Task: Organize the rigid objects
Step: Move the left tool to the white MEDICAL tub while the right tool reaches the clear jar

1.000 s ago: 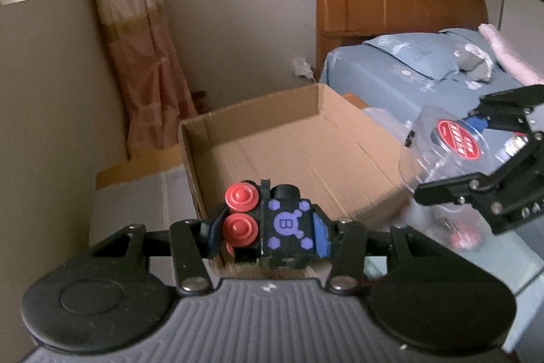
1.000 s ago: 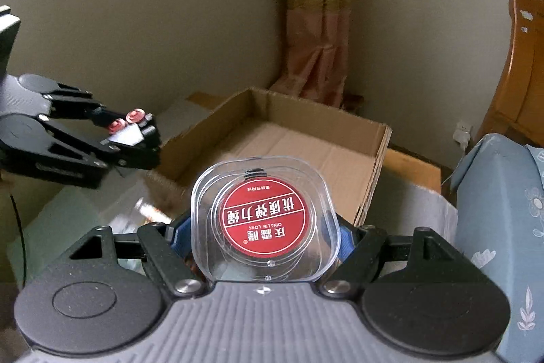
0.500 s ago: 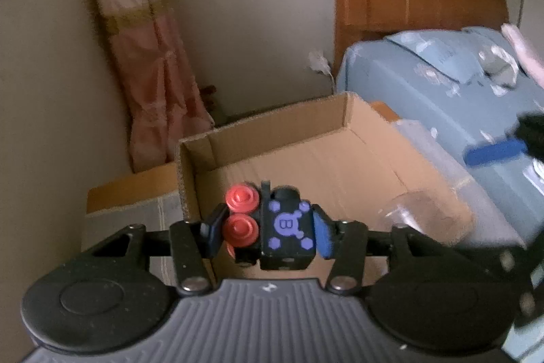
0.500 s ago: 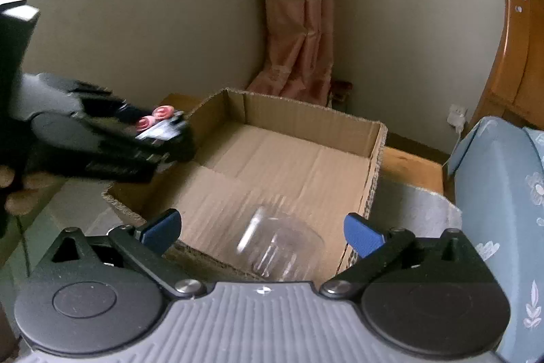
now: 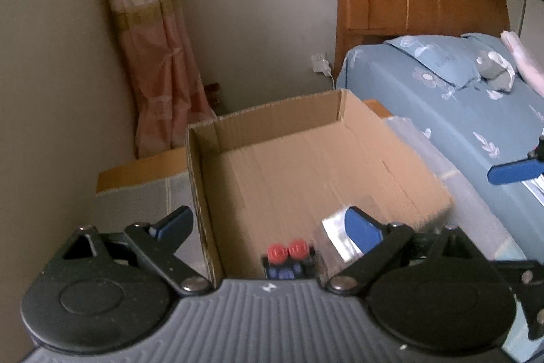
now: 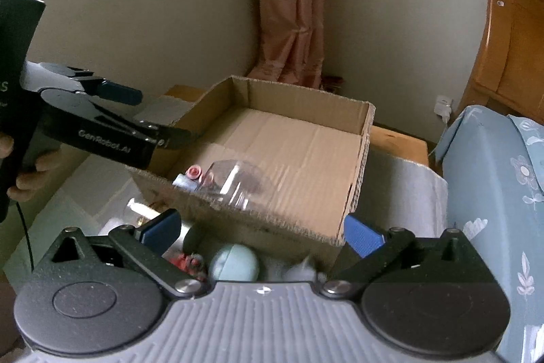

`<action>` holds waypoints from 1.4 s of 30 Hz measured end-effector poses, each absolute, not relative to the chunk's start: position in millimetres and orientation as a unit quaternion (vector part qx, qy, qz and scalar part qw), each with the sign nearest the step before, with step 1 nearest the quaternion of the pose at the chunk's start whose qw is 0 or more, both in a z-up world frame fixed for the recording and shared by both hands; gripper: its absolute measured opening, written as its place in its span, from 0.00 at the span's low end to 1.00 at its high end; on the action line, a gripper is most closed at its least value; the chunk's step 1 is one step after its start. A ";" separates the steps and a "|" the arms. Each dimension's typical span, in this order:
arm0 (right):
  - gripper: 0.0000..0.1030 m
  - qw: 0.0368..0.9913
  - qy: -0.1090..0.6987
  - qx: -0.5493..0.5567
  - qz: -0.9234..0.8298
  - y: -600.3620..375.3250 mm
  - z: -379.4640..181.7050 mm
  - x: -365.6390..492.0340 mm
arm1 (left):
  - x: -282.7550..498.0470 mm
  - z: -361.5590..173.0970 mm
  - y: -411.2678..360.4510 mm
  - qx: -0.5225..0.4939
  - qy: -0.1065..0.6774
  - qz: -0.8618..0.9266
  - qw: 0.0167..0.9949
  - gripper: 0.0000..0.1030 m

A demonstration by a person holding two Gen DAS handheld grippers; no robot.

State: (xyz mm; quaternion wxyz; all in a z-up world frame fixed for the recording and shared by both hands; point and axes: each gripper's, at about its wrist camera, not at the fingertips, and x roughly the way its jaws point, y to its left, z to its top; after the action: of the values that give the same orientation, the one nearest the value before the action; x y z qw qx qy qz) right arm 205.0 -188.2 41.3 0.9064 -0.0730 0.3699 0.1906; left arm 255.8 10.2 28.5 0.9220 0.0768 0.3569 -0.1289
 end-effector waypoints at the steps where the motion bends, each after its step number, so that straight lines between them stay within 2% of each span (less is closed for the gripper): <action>1: 1.00 0.907 0.370 -0.076 0.186 -187.8 41.4 200.1 | 249.1 27.9 11.4 0.078 0.357 -0.130 0.922 0.93; 11: 1.00 0.910 0.394 -0.045 0.123 -199.2 14.1 159.3 | 196.2 7.0 19.3 0.088 0.366 -0.121 0.918 0.96; 22: 1.00 0.899 0.399 -0.045 0.178 -163.7 -21.5 101.1 | 153.2 -15.6 17.2 0.099 0.358 -0.125 0.920 0.97; 30: 1.00 0.886 0.422 -0.068 0.181 -136.5 -55.5 85.3 | 154.8 -35.4 8.2 0.092 0.375 -0.138 0.912 0.97; 42: 1.00 0.892 0.434 -0.031 0.122 -174.4 -63.2 93.2 | 171.9 -62.5 2.2 0.080 0.406 -0.118 0.903 0.97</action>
State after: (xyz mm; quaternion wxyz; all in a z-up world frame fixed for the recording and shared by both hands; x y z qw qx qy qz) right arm 93.2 -174.4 -63.2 0.8922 -0.0306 0.4338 0.1220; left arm 171.9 2.2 -62.5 0.9026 0.0798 0.4064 -0.1176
